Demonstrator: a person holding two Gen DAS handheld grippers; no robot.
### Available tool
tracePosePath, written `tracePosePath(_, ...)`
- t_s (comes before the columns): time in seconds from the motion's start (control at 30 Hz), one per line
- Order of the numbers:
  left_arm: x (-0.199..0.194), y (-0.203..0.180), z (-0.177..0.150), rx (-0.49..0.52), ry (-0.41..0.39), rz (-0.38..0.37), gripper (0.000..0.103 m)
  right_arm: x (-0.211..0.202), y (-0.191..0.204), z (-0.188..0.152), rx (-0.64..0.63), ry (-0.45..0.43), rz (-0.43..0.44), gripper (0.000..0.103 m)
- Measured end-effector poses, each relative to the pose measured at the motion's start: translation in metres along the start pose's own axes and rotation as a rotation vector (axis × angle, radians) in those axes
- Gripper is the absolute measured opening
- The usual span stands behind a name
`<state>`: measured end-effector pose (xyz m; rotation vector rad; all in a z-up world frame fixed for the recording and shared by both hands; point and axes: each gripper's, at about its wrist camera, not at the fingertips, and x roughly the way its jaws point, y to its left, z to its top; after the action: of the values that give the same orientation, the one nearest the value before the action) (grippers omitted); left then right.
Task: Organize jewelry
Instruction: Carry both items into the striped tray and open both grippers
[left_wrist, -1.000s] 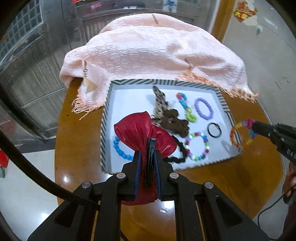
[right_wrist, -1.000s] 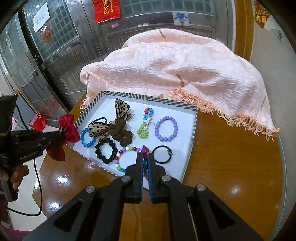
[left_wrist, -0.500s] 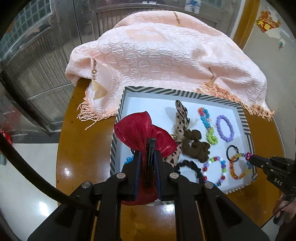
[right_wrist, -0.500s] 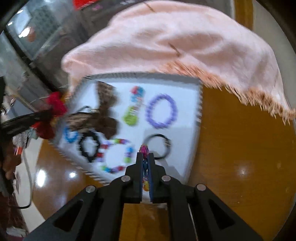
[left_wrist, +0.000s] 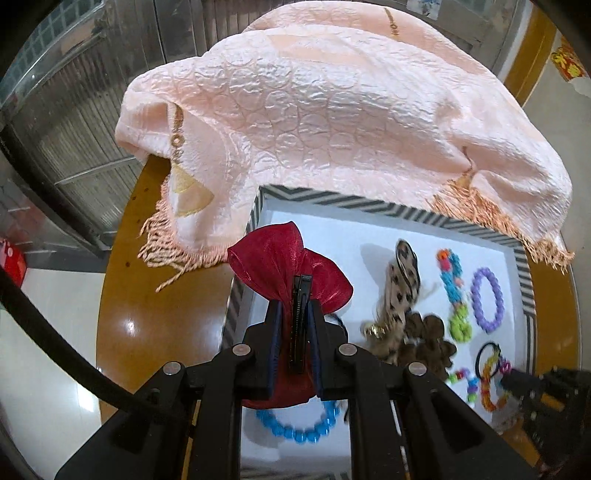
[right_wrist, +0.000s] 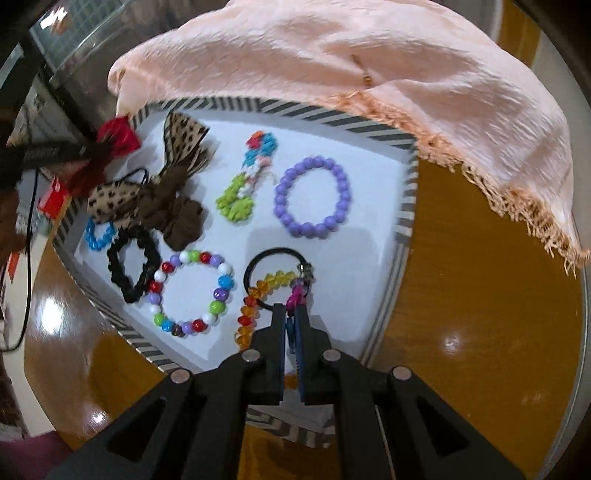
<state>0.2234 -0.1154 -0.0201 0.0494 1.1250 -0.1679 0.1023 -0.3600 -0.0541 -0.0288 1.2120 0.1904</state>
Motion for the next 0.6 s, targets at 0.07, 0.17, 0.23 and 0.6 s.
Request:
tracePosePath(0.07, 0.006, 0.000, 0.006, 0.000, 0.003, -0.002, 0.014, -0.001, 0.000, 0.001, -0.002, 0.000, 0.005, 0.005)
tracePosePath(0.17, 0.016, -0.001, 0.012, -0.001, 0.012, -0.004, 0.014, -0.010, -0.002, 0.004, 0.003, -0.025, -0.001, 0.029)
tracePosePath(0.23, 0.023, -0.001, 0.015, -0.006, 0.020, -0.010, 0.014, -0.017, -0.004, 0.006, 0.014, -0.049, 0.008, 0.050)
tracePosePath(0.6, 0.042, -0.004, 0.019, -0.025, 0.033, -0.004, 0.018, -0.034, -0.009, 0.013, 0.064, -0.101, 0.032, 0.055)
